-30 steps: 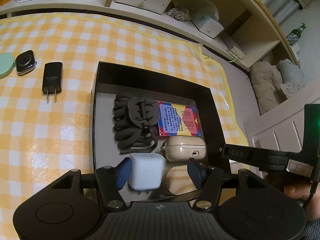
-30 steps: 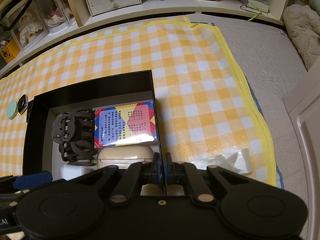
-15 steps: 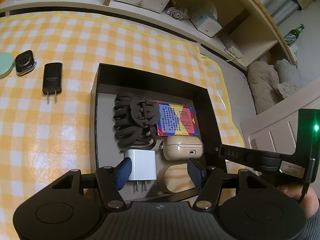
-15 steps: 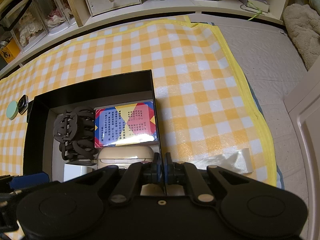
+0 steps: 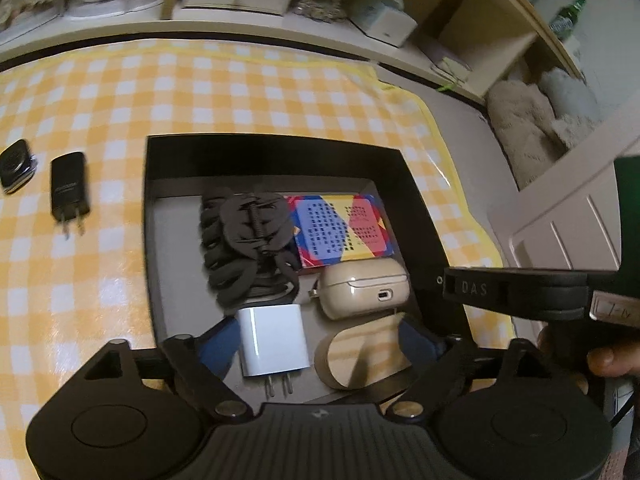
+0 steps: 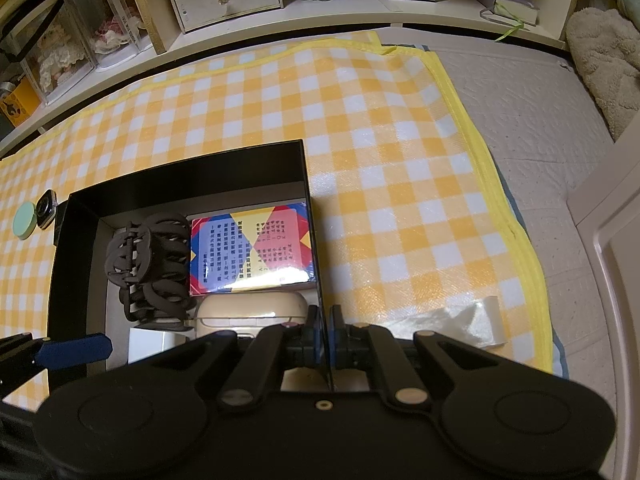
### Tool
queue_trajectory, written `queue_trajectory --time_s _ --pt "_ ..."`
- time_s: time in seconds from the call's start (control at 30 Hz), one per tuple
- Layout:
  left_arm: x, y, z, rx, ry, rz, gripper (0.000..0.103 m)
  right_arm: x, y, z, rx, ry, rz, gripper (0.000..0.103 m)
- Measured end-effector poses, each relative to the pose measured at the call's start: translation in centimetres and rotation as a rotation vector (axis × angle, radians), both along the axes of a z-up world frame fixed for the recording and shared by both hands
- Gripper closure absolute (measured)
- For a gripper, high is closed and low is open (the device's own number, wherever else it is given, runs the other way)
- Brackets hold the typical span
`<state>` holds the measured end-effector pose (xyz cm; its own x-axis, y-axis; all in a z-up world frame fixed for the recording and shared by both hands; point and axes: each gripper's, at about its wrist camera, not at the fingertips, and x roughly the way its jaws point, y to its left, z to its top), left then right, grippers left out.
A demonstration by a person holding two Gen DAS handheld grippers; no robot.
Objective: Organize rigid objects
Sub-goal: 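Carry the white charger into the black tray and open the left tool, then lift the left tool out of the tray toward the remaining items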
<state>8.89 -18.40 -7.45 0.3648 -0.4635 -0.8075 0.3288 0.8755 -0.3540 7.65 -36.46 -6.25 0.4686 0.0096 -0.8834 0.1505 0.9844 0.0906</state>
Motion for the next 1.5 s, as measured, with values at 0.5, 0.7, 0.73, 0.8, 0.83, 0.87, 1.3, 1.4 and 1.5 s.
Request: queue_trajectory --time_s 0.5,0.7,0.73,0.8,0.83,0.87,1.3,1.4,1.5 --pt "1.0 0.2 0.1 -0.079 0.089 0.0 0.0 -0.1 -0.1 0.0 0.009 -0.005 -0.004 0.098" --pt "1.5 -0.3 0.0 -0.083 0.093 -0.027 0.0 -0.1 -0.8 0.1 0.04 -0.003 -0.024 0.098" --pt "1.5 -0.2 0.0 -0.087 0.094 -0.028 0.0 -0.1 -0.7 0.1 0.036 -0.004 -0.022 0.098" --pt "1.6 -0.1 0.0 -0.097 0.097 -0.029 0.0 -0.1 -0.7 0.2 0.027 -0.005 -0.018 0.098" --pt "1.6 0.0 0.0 -0.105 0.099 -0.034 0.0 -0.1 -0.6 0.3 0.025 -0.006 -0.017 0.098" --pt "1.6 0.1 0.0 -0.111 0.102 -0.042 0.0 -0.2 -0.7 0.3 0.029 -0.007 -0.019 0.098" --pt "1.0 3.4 4.6 -0.07 0.099 -0.08 0.0 -0.3 -0.7 0.5 0.047 -0.01 -0.025 0.098" --pt "0.7 4.4 6.5 -0.069 0.054 -0.073 0.0 -0.4 -0.6 0.5 0.048 -0.011 -0.026 0.098" --pt "0.4 5.5 8.0 -0.063 0.02 -0.069 0.0 -0.3 -0.6 0.5 0.047 -0.01 -0.026 0.098"
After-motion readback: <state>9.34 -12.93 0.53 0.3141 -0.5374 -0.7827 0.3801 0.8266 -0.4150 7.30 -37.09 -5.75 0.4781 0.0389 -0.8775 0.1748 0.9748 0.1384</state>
